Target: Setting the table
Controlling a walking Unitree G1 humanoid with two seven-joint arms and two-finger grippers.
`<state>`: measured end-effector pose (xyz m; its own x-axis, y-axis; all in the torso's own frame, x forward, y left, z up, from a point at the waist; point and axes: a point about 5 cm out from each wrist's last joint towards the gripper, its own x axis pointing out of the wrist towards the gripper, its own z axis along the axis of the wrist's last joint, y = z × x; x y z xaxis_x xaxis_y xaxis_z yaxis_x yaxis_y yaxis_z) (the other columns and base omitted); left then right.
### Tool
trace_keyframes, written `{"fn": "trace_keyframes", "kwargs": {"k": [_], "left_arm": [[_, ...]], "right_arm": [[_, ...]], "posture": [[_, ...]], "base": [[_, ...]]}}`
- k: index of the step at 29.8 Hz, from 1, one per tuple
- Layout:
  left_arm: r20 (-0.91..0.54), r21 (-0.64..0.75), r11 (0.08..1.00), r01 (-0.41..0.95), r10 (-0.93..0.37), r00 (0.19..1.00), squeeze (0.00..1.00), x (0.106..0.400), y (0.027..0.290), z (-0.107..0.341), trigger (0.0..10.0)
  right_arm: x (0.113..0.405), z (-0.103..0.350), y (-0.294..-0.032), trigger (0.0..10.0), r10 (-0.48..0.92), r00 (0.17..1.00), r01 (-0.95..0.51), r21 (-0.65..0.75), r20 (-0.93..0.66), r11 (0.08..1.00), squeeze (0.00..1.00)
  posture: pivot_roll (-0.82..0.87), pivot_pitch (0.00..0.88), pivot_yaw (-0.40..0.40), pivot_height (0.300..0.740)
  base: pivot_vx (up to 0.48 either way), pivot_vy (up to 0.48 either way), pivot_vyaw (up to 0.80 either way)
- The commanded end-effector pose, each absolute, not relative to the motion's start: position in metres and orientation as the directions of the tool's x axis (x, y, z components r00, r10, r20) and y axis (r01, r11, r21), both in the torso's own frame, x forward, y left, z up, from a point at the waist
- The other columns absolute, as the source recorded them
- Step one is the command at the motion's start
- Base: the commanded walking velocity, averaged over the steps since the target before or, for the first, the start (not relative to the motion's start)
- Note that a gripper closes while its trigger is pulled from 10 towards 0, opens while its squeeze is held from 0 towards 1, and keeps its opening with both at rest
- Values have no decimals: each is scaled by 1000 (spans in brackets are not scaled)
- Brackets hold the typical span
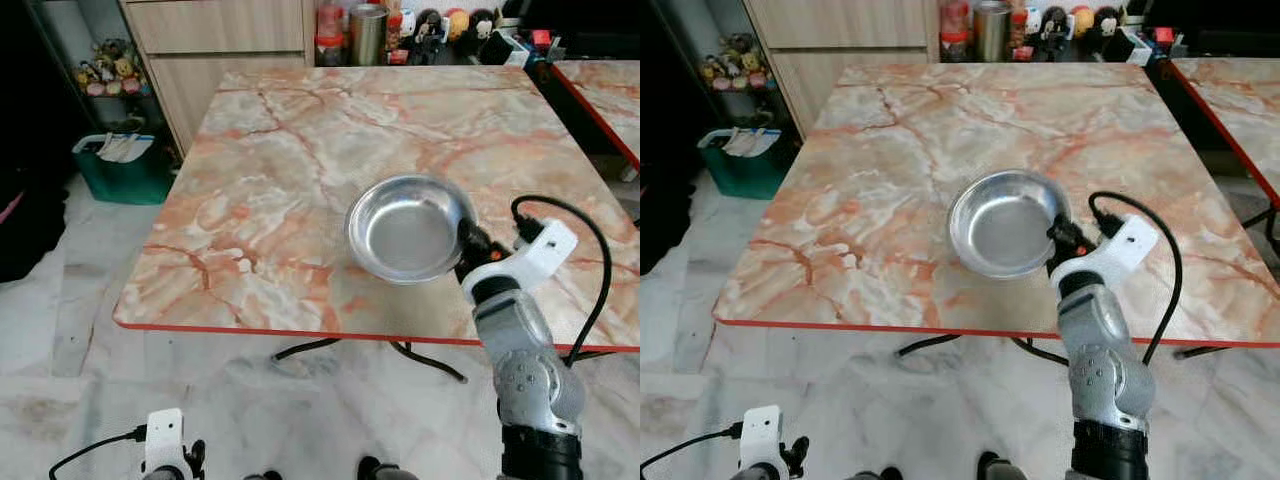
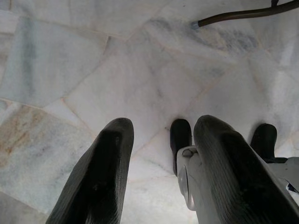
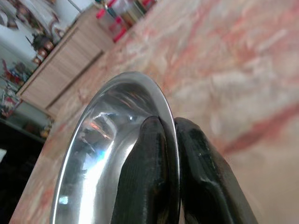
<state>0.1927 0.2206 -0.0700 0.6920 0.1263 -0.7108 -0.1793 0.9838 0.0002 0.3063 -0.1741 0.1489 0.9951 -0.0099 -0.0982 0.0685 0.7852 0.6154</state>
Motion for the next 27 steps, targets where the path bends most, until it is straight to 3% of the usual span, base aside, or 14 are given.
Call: {"fn": "trace_keyframes", "kwargs": {"k": [1, 13, 27], "left_arm": [[-734, 2, 983, -183, 125, 667, 0, 186, 222, -74, 10000], [-737, 3, 983, -182, 125, 664, 0, 186, 223, -74, 10000], [-731, 3, 982, -187, 130, 670, 0, 186, 225, -73, 10000]], "right_arm": [[304, 155, -174, 10000, -3, 997, 52, 647, -77, 761, 0], [302, 126, -182, 10000, -13, 985, 122, 634, -173, 763, 0], [311, 120, -193, 10000, -59, 982, 158, 618, -178, 770, 0]], "posture": [[-54, 140, 22, 740], [-50, 143, 20, 740], [-38, 147, 20, 740]], "base": [[0, 0, 0], [0, 0, 0], [0, 0, 0]]}}
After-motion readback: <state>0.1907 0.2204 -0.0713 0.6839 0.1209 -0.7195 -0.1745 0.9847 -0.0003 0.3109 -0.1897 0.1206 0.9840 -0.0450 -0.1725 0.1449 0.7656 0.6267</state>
